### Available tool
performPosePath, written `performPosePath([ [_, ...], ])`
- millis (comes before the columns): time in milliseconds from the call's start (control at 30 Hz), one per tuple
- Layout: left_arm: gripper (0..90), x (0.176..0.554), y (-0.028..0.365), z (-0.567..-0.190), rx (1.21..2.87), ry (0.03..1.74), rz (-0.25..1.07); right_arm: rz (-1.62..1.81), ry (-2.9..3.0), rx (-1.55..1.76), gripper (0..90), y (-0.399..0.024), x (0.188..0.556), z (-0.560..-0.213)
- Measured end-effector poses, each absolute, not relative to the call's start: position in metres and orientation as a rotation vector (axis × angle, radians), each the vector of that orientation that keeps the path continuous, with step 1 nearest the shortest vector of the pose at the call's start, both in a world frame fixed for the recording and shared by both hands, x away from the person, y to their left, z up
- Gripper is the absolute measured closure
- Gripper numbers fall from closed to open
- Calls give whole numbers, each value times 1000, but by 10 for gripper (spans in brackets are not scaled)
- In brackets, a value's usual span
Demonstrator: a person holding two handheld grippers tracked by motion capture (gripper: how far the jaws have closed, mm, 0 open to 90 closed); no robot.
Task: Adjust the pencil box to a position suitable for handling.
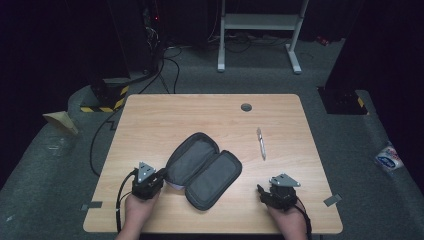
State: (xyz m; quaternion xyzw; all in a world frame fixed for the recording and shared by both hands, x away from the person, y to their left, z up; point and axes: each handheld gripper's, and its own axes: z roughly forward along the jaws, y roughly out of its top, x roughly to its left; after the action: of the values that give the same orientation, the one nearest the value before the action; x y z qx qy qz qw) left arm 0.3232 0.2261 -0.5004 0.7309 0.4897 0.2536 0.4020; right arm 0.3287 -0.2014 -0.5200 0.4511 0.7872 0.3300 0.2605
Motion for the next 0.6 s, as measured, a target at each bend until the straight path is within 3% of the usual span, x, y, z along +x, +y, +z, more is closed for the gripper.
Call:
performPosePath([
  [400, 624, 343, 229, -492, 1790, 1219, 644, 982, 2249, 1159, 413, -151, 312, -516],
  [500, 624, 350, 230, -493, 1784, 1220, 632, 967, 2288, 1122, 414, -135, 310, -517],
  [600, 714, 354, 233, -496, 1777, 1227, 585, 941, 2310, 1131, 405, -123, 313, -520],
])
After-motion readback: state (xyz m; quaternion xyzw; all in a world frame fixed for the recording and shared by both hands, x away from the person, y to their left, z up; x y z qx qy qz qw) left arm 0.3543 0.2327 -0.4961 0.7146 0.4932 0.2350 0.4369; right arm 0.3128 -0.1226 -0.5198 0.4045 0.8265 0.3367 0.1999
